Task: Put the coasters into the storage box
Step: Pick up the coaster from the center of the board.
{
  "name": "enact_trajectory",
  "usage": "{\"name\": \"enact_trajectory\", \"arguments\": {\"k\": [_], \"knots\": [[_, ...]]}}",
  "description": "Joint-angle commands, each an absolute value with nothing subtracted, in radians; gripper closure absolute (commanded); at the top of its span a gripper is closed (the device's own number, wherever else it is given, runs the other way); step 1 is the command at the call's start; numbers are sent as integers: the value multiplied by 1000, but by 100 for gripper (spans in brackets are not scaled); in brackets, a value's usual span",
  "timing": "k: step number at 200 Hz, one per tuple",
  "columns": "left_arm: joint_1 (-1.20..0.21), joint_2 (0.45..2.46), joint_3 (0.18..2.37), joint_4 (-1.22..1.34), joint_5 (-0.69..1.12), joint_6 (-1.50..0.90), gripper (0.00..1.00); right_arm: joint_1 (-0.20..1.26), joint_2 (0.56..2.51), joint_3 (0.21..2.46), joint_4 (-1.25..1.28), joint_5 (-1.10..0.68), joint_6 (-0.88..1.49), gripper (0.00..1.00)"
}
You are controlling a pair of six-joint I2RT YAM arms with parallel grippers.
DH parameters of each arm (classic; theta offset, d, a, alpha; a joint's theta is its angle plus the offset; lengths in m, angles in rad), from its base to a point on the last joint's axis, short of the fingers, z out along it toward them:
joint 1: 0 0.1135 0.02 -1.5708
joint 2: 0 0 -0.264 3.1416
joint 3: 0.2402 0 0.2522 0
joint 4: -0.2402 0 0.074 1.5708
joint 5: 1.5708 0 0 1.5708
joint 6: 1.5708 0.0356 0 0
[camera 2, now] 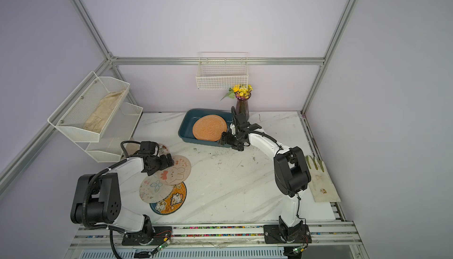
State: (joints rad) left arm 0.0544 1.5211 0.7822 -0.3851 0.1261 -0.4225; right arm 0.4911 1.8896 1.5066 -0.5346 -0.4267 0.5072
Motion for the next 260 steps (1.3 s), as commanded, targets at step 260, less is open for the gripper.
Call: {"name": "enact_trajectory", "arguments": {"k": [260], "knots": [[-453,1766,976,-377,246,-596,0,533,1786,1319,-469,-414,544,11]]}}
